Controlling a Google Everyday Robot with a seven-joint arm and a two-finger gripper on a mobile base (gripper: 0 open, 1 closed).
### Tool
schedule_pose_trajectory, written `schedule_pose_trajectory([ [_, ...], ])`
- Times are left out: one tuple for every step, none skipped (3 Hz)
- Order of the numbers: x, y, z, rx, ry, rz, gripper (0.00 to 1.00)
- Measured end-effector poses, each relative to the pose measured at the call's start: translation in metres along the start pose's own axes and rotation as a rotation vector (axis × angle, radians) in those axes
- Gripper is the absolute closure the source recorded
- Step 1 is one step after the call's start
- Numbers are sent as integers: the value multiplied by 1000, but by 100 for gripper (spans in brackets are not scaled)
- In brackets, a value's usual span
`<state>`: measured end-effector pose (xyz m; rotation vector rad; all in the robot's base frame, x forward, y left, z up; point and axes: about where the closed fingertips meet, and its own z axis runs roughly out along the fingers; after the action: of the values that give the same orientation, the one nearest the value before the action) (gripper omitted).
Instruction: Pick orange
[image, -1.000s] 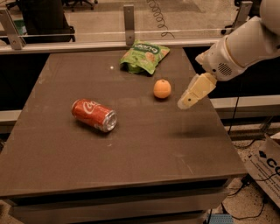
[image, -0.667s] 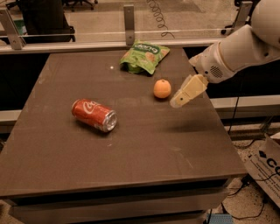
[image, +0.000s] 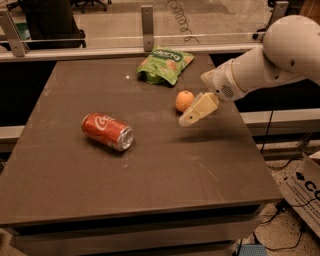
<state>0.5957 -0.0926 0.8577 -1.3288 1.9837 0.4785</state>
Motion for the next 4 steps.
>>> schedule_pose_trajectory([
  [-2,0,20,-15,-27,4,0],
  [-1,3,34,-29,-42,8,11],
  [6,3,40,-28,-46,5,28],
  [8,0,40,-22,-54,2,51],
])
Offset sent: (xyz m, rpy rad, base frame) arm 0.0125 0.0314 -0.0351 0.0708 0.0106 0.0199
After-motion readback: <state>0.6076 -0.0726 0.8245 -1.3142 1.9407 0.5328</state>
